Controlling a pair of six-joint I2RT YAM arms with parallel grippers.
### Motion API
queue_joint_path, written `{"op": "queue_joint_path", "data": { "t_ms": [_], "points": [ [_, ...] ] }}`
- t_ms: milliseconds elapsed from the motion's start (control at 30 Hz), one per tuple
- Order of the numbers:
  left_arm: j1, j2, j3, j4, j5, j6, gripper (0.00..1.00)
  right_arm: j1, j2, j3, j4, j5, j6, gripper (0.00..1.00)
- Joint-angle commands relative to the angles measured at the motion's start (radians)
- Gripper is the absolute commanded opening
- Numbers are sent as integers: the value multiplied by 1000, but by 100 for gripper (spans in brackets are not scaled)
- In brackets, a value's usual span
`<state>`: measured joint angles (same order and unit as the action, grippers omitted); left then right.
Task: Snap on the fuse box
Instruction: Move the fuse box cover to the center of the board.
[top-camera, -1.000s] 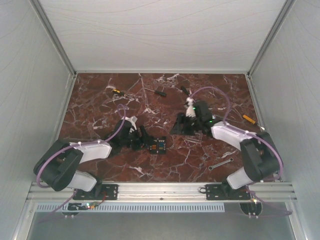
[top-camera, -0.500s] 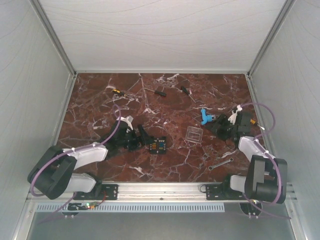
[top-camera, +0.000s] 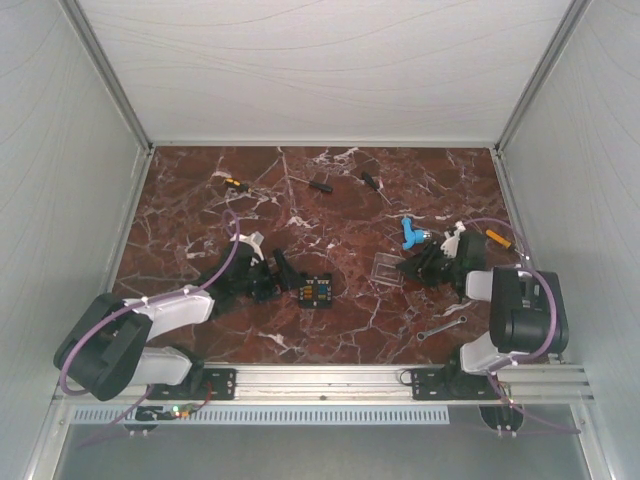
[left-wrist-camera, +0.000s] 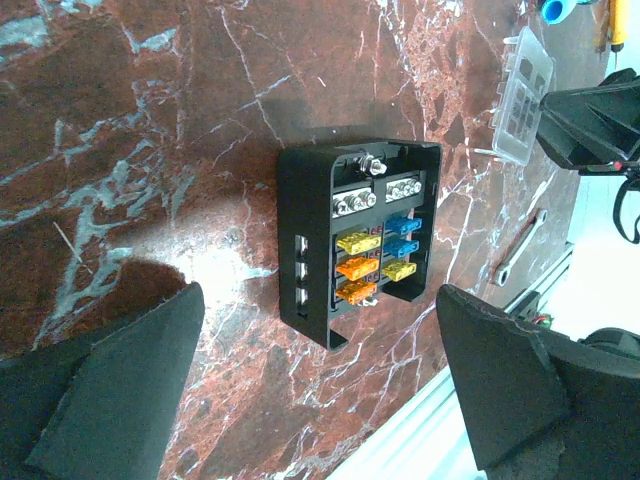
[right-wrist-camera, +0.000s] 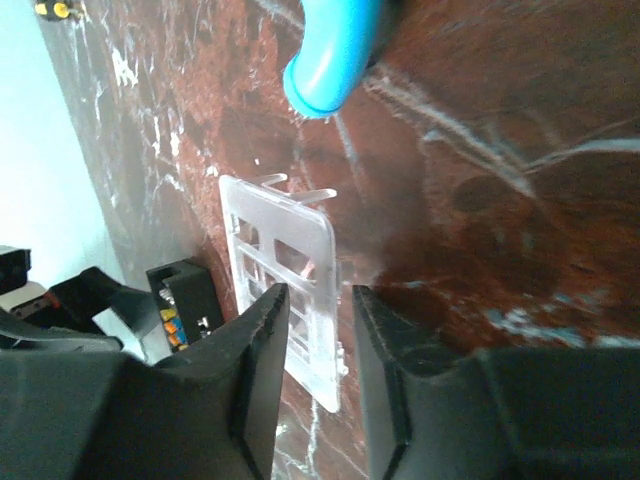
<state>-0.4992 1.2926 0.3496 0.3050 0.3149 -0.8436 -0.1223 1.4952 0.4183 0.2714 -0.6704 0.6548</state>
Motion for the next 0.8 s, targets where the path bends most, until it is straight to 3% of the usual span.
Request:
{"op": "queue_joint_path", "data": {
  "t_ms": [0, 133, 267, 467, 767],
  "points": [
    [9, -16, 3, 16, 0, 11, 99, 36, 50, -3, 152, -91, 32, 24],
    [14, -23, 0, 15, -2, 9, 99, 57, 61, -5, 220, -167, 54, 8],
    [19, -25, 0, 12, -1, 11, 99, 116, 39, 29, 222, -210, 63, 0],
    [30, -36, -11, 15, -6, -1, 99, 255, -45, 62, 229, -190, 155, 0],
    [54, -92, -41, 8, -24, -24, 99, 508, -96, 86, 216, 17, 278, 0]
  ]
}}
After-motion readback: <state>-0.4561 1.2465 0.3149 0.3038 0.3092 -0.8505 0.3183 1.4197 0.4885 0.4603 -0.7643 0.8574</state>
